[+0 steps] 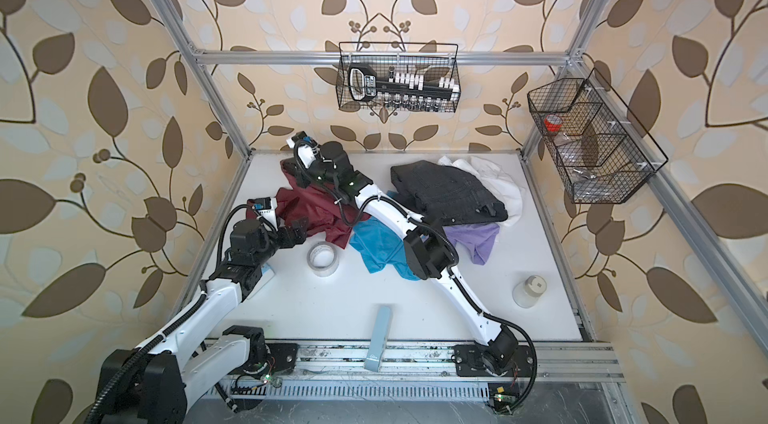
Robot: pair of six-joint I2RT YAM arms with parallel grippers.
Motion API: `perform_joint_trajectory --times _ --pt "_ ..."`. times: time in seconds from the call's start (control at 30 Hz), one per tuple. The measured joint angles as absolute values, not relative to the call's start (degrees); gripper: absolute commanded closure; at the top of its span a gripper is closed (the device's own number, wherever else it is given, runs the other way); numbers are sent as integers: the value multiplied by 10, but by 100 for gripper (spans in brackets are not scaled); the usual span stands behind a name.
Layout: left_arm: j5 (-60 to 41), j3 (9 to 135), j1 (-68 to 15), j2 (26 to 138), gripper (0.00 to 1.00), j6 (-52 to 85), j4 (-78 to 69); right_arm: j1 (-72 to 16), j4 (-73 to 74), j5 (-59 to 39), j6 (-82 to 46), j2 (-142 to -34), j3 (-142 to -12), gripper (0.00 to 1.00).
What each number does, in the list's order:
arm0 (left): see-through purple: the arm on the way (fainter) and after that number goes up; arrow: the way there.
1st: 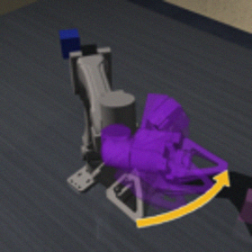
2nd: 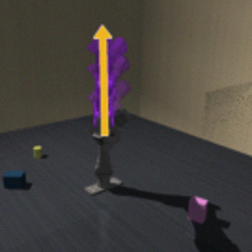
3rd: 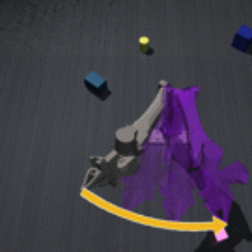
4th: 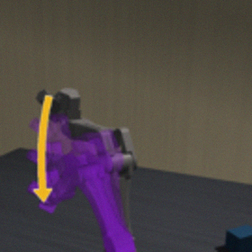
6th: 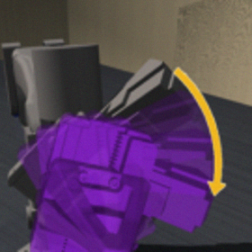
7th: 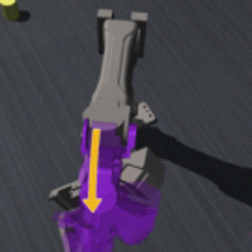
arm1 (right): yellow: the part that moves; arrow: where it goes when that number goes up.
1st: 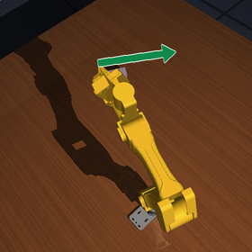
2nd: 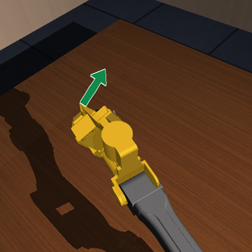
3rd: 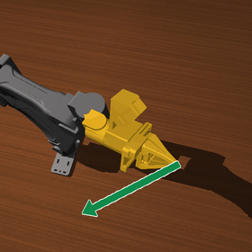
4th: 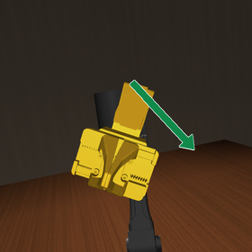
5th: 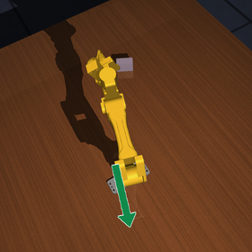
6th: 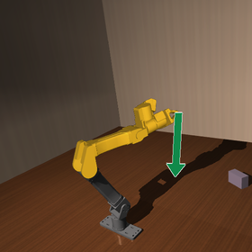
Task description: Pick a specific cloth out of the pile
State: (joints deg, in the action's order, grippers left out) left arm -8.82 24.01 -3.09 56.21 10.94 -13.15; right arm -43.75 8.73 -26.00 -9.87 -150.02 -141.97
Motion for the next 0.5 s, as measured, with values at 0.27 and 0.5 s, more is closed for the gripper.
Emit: perform_joint_trajectory --times 0.27,0.5 --pt "-90 240 -31 568 1 111 -136 -422 57 -293 -112 -1490 -1341 1" --pt "-109 245 -31 589 3 114 -147 -376 -16 -225 -89 -1291 -1101 4"
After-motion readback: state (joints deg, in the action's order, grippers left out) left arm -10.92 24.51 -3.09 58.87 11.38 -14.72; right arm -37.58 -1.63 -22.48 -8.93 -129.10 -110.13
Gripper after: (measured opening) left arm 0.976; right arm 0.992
